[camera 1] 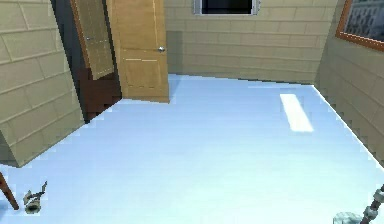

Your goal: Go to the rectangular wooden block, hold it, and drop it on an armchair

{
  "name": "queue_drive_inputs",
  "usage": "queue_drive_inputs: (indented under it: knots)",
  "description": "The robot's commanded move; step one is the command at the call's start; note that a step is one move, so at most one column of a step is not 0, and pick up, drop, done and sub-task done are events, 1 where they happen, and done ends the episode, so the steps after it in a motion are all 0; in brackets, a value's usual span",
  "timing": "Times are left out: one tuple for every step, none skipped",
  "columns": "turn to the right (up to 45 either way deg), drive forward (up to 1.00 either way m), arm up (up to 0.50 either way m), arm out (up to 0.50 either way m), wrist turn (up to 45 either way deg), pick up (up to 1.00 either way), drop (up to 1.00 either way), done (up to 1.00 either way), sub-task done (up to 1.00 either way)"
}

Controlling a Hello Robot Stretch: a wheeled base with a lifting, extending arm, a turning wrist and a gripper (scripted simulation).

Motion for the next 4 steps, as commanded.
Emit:
queue_drive_inputs:
  knots:
    - [0.0, 0.0, 0.0, 0.0, 0.0, 0.0, 1.0, 0.0, 0.0]
    - [0.0, 0.0, 0.1, 0.0, 0.0, 0.0, 0.0, 0.0, 0.0]
    - [0.0, 0.0, 0.0, -0.08, 0.0, 0.0, 0.0, 0.0, 0.0]
    - [0.0, 0.0, 0.0, 0.0, 0.0, 0.0, 0.0, 1.0, 0.0]
